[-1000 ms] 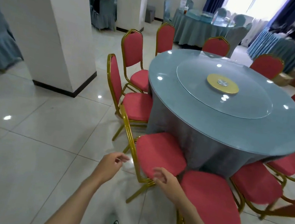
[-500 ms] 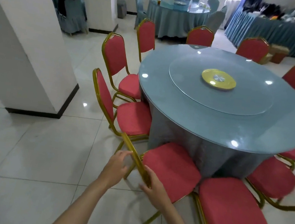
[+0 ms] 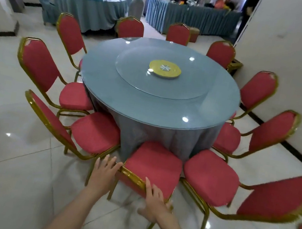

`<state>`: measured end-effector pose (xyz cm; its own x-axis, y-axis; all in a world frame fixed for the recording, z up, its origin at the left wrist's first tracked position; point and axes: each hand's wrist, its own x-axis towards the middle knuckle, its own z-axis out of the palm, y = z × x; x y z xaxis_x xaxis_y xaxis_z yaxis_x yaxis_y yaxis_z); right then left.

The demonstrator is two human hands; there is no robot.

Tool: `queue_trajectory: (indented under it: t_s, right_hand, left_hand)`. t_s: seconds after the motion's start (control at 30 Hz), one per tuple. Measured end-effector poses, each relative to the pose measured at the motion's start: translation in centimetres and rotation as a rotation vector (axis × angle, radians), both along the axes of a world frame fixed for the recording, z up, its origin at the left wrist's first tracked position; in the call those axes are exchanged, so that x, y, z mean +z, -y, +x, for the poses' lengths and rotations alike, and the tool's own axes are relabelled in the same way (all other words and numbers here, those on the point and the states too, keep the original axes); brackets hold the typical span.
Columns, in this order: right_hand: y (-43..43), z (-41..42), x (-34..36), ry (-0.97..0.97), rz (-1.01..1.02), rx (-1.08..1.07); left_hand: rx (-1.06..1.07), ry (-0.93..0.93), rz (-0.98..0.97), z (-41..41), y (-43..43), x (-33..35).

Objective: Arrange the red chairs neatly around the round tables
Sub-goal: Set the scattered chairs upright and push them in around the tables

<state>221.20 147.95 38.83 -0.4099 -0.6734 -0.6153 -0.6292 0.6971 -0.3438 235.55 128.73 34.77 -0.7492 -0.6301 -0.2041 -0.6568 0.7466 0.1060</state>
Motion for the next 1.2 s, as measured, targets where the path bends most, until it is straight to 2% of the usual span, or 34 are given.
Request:
queue_trajectory:
  t_s: [0.13, 0.27, 0.43, 0.6, 0.73, 0.87, 0.93, 1.13, 1.2]
  right_hand:
    - [0.5, 3.1, -0.2, -0.133, 0.114, -0.126]
    - [0.3, 4.0, -1.2, -0.213, 0.038, -0.236]
    - [-0.7, 4.9, -2.9, -0.434, -0.062, -0.25]
    - [0.1, 7.3, -3.6, -0.485, -0.008, -0.329]
    - [0.5, 9.0, -4.3, -0.46, 0.035, -0.377]
    - [-0.1, 9.1, -5.5, -0.497, -0.037, -0.447]
    - [-0.8, 7.7, -6.1, -0.486, -0.049, -0.408]
    - [-1.2, 4.1, -3.5, -0.253, -0.088, -0.211]
    - [-1.2, 4.0, -3.2, -0.24, -0.093, -0.195]
  left_hand:
    - [-0.089, -0.03, 0.004, -0.1, 1.9, -1.7]
    - [-0.131, -0.078, -0.032, -1.0, 1.9, -0.6]
    - [-0.217, -0.073, -0.145, -0.3, 2.7, -0.5]
    - [-0.232, -0.054, -0.146, 0.8, 2.3, -0.1]
    - [-0.257, -0.104, -0.171, 1.9, 2.6, 0.5]
    - [-0.314, -0.123, -0.161, 2.6, 2.7, 0.7]
    - [-0.329, -0.132, -0.151, 3.0, 2.7, 0.4]
    - [-0.374, -0.137, -0.156, 4.2, 2.5, 0.6]
    - [-0.384, -0.149, -0.16, 4.3, 2.4, 0.8]
